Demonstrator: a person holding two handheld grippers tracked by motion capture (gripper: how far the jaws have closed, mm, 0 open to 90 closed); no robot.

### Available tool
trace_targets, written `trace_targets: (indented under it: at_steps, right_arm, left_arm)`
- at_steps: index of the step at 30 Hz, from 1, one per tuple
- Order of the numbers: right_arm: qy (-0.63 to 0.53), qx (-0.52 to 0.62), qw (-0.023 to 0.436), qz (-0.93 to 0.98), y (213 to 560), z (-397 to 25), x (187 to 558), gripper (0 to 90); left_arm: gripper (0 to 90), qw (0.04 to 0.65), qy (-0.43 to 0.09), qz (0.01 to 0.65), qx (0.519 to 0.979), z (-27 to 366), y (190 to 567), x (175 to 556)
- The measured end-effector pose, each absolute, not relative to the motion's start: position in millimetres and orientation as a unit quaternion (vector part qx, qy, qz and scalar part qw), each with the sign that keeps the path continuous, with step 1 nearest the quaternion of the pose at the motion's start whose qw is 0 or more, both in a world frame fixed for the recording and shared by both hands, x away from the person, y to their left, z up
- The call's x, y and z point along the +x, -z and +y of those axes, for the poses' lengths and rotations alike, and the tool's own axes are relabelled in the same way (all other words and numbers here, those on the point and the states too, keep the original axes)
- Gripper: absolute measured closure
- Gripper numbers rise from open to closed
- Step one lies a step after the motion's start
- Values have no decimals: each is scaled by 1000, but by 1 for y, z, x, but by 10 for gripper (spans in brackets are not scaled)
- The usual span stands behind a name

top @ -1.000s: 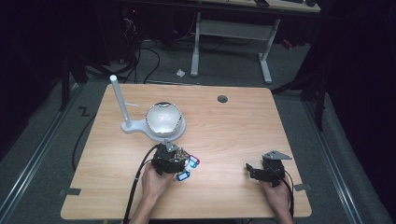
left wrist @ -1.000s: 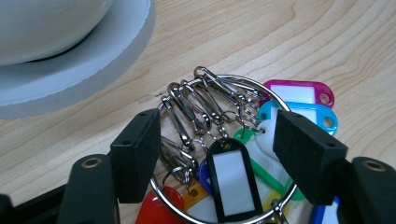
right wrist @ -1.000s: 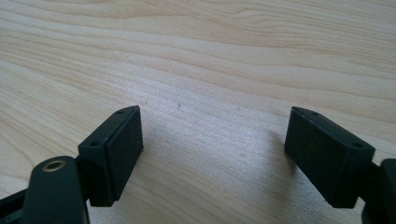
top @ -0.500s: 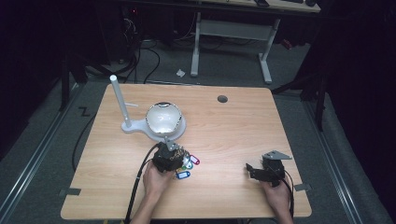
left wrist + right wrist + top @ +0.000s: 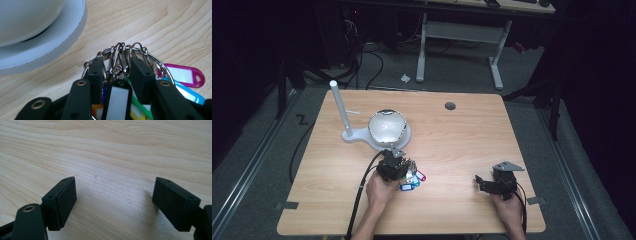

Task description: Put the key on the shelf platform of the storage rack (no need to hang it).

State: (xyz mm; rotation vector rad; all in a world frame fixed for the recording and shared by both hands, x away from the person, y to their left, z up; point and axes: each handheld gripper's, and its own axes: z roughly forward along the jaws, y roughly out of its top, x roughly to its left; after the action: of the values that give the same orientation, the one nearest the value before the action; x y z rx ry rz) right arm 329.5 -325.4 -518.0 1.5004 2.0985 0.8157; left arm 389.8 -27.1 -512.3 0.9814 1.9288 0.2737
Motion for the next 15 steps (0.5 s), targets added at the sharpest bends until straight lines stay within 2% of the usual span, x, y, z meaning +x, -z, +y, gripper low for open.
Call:
trace_targets:
  at_steps: [8,15]
  right_arm:
    - [-294,541,216,757,518,-325,329,194]
    - [-294,541,216,757,518,-326,329,194]
  left_arm:
    - [780,470,-119,774,408,-22,509,387]
    - [803,475,-111,773,405,-18,506,385]
